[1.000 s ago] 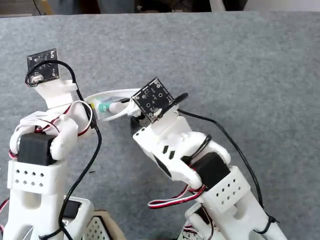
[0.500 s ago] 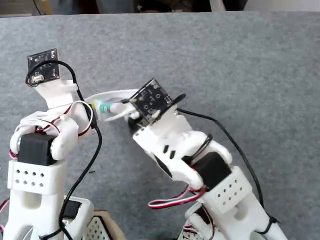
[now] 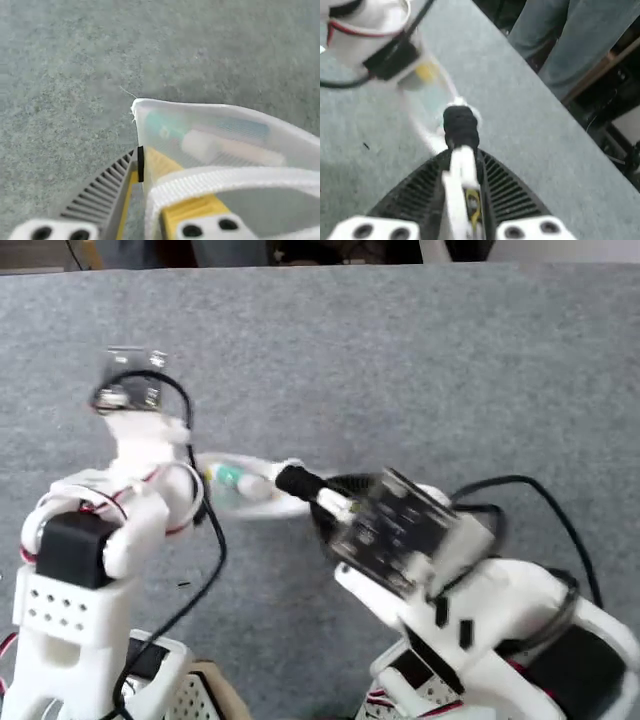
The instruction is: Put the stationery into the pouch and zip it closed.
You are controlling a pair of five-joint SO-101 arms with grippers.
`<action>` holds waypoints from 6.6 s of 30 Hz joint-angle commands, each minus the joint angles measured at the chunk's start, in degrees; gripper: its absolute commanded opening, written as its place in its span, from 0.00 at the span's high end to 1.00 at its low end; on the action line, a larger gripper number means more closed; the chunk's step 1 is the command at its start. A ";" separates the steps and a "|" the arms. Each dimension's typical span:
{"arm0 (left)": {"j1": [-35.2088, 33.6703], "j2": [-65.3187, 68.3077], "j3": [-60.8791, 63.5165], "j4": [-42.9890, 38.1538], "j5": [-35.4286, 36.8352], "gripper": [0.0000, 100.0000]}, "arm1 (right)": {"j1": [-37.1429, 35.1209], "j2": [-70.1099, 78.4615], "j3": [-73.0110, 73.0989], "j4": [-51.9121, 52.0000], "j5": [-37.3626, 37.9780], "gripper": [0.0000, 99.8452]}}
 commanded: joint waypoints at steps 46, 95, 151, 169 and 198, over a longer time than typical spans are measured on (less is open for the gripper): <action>15.25 -12.48 -3.82 -2.46 -12.66 0.70 | -1.32 4.18 -6.02 6.33 0.79 0.99; 21.05 -8.53 -18.59 10.73 -9.93 0.66 | 14.77 4.26 -1.10 -10.29 0.88 0.99; 24.84 3.87 -12.18 -7.82 -8.53 0.83 | 18.73 4.09 -1.45 -9.85 0.79 0.99; 25.36 3.60 -22.11 -2.20 -6.59 0.76 | 18.73 4.26 -1.01 -11.43 0.88 0.99; 27.91 3.87 -9.19 -9.93 3.52 0.75 | 18.73 5.58 -1.45 -10.55 0.79 0.99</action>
